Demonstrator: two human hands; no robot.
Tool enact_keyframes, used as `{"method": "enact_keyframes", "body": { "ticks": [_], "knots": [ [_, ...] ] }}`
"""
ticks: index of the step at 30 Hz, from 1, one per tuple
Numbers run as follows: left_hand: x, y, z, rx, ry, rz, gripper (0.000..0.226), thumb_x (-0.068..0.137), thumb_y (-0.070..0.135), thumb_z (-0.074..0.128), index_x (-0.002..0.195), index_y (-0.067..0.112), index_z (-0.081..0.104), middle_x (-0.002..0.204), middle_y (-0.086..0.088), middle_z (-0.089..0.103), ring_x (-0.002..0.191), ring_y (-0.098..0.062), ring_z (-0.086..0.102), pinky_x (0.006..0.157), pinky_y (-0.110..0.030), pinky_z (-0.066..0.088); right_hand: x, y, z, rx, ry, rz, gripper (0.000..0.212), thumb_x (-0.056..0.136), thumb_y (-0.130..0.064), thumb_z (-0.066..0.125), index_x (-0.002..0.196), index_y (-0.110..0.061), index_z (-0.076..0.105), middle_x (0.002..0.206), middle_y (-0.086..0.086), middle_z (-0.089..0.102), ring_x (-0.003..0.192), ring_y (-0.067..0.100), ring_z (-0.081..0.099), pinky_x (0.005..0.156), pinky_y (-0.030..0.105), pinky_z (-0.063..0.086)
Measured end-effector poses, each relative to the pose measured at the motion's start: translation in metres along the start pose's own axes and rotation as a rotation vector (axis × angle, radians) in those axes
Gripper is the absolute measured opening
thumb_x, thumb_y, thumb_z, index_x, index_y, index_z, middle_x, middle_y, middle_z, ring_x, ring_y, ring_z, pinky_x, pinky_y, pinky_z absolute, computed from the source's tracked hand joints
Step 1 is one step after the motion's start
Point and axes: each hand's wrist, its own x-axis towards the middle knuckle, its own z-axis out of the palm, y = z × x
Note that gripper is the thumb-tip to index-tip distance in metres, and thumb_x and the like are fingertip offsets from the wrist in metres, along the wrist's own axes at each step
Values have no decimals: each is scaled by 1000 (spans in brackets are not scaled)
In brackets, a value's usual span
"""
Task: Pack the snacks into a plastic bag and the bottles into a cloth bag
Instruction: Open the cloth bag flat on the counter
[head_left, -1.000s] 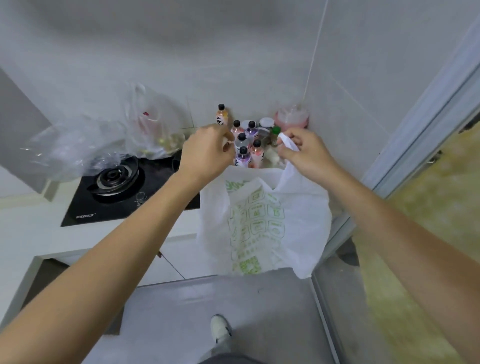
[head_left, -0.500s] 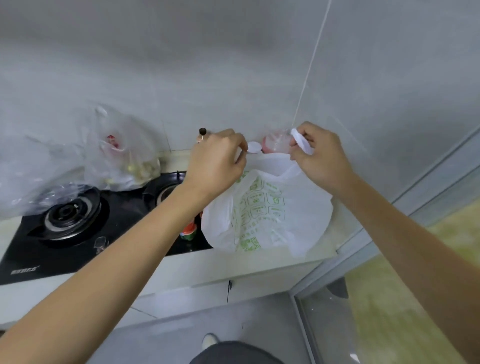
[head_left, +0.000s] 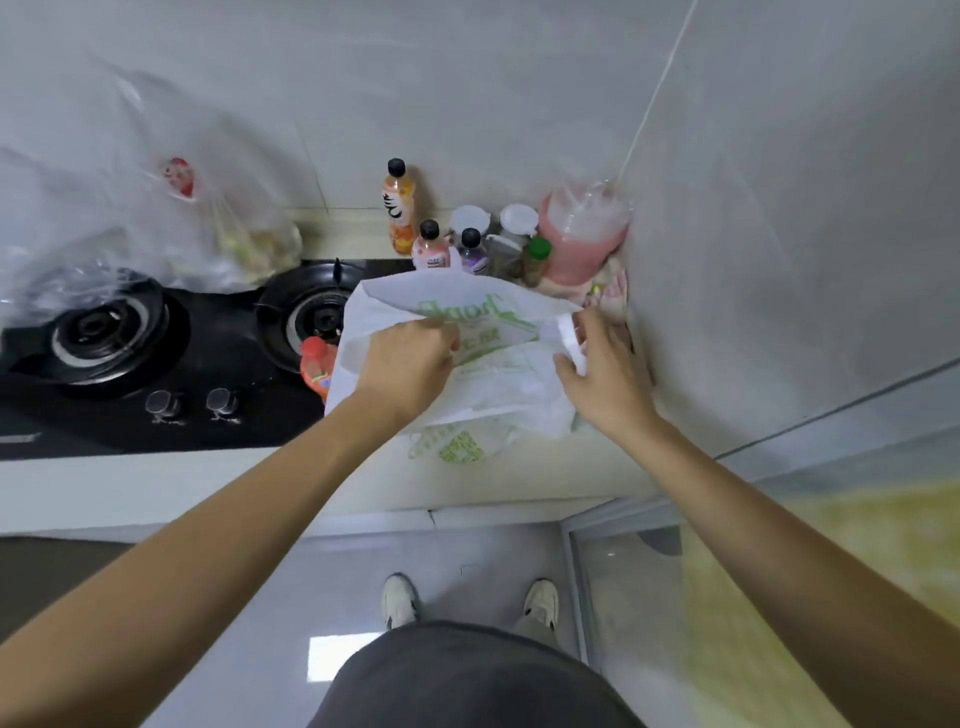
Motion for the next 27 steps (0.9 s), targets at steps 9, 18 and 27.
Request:
{"method": "enact_keyframes", "body": {
  "ticks": [9, 18, 27],
  "knots": [
    [-13, 2, 38, 327, 38, 67, 46, 68, 40, 87, 99, 9, 73, 128, -12, 53, 115, -35, 45, 88, -45, 38, 22, 41, 33, -175, -72, -84, 83, 92, -50, 68, 159, -20, 28, 142, 20, 48, 98, 43, 66, 66, 40, 48],
    [-23, 2, 92, 236, -222, 17, 64, 73, 60, 80, 116, 13, 72, 146, -13, 50, 137, -35, 42, 114, -48, 35, 25, 87, 64, -352, -287, -173, 95, 82, -53, 79, 160, -25, 32, 145, 13, 44, 137, 40, 45, 110, 51, 39],
    [-33, 2, 144, 233, -466, -41, 86, 79, 72, 65, 150, 26, 46, 161, -12, 28, 151, -32, 21, 125, -44, 10, 9, 102, 105, -346, -622, -89, 83, 83, -59, 75, 151, -33, 32, 145, 8, 37, 130, 37, 48, 93, 52, 51]
  ]
}}
